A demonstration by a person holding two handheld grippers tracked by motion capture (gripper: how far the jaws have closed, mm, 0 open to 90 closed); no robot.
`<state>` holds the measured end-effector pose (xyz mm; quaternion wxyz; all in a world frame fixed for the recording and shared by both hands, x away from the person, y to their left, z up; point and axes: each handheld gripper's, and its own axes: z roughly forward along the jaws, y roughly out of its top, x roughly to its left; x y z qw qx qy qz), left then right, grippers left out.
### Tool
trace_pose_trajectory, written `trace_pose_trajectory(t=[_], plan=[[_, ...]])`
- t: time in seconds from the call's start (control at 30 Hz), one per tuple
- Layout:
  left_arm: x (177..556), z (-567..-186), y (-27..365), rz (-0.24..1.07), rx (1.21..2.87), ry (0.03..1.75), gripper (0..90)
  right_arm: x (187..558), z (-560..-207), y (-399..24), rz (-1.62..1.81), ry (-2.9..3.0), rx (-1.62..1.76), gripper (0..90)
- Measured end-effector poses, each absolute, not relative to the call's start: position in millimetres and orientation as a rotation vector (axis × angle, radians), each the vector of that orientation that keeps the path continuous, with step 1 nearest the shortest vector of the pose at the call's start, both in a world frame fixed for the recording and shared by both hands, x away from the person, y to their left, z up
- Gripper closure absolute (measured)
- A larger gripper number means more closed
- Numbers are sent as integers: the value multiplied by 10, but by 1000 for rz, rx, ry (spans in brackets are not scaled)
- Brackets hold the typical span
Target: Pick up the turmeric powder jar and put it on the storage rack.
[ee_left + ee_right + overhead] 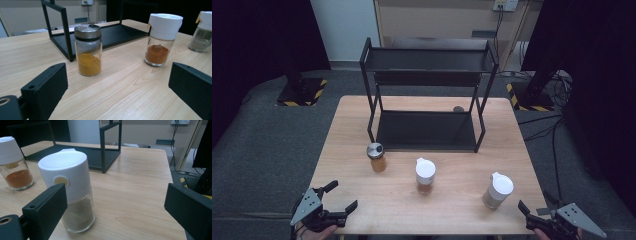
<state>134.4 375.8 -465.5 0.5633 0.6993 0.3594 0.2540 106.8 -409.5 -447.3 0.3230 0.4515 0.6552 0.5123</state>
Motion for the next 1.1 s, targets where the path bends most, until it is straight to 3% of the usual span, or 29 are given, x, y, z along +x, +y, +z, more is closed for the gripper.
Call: trace_pose_trajectory(t=[1.1], plan=[[2212,-4197,3697,512,1706,836,27,1067,-4476,-4100,1342,1714,1190,53]])
